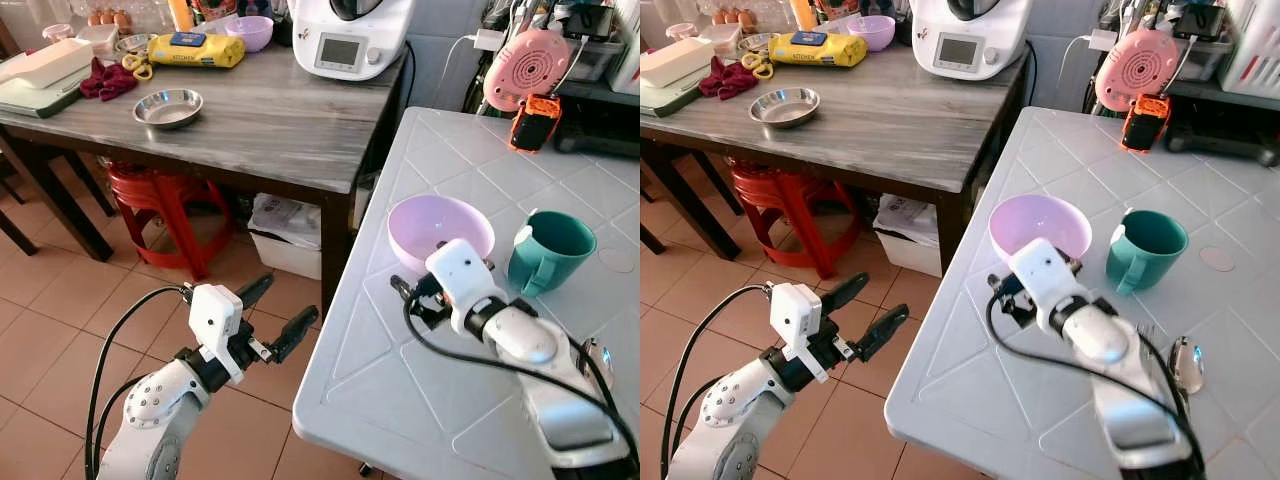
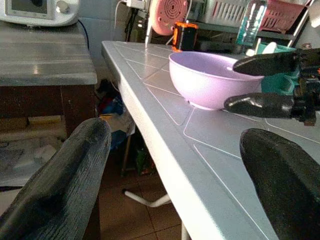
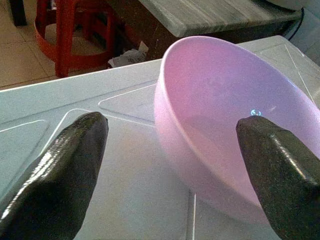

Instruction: Setting the table

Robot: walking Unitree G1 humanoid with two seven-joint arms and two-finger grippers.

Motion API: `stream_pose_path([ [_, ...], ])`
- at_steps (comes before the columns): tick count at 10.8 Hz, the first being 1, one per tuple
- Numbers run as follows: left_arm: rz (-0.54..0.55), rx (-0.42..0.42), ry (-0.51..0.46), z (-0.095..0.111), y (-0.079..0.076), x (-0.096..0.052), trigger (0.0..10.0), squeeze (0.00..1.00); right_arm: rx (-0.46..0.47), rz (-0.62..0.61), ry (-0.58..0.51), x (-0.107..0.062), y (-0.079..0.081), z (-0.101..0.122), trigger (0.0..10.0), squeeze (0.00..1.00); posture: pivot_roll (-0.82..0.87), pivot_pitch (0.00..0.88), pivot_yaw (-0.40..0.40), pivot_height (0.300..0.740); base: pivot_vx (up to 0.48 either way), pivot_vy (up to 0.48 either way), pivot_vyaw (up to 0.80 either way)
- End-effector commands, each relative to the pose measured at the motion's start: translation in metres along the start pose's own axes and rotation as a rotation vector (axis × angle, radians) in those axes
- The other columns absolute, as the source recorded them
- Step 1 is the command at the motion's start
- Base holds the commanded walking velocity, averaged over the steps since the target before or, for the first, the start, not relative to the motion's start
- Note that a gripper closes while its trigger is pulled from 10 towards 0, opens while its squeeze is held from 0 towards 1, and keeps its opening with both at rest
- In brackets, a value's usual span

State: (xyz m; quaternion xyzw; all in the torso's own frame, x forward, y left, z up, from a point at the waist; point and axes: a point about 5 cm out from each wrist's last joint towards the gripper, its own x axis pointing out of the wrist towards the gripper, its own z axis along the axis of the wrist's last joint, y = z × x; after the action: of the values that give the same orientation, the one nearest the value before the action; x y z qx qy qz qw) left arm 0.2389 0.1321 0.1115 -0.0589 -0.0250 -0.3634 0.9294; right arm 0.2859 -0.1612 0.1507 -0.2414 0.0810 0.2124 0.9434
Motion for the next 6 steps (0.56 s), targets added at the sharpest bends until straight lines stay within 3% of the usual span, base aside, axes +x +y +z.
stream_pose_path([
  [1,0.013,-0.016,0.035,-0.007,-0.001,-0.003,10.0,0.0,0.008,-0.003,0.016,0.001,-0.009,-0.002,10.0,0.0,-0.05,0.107,0.038,0.74,0.0,0.0,0.0],
  [4,0.018,-0.017,0.046,-0.009,-0.002,-0.005,10.0,0.0,0.014,0.038,0.065,0.009,-0.02,-0.006,10.0,0.0,-0.04,0.11,0.041,0.74,0.0,0.0,0.0],
  [6,0.022,-0.024,0.059,-0.01,-0.003,-0.005,10.0,0.0,0.013,0.086,0.083,0.011,-0.019,-0.01,0.0,0.0,-0.04,0.112,0.041,0.74,0.0,0.0,0.0],
])
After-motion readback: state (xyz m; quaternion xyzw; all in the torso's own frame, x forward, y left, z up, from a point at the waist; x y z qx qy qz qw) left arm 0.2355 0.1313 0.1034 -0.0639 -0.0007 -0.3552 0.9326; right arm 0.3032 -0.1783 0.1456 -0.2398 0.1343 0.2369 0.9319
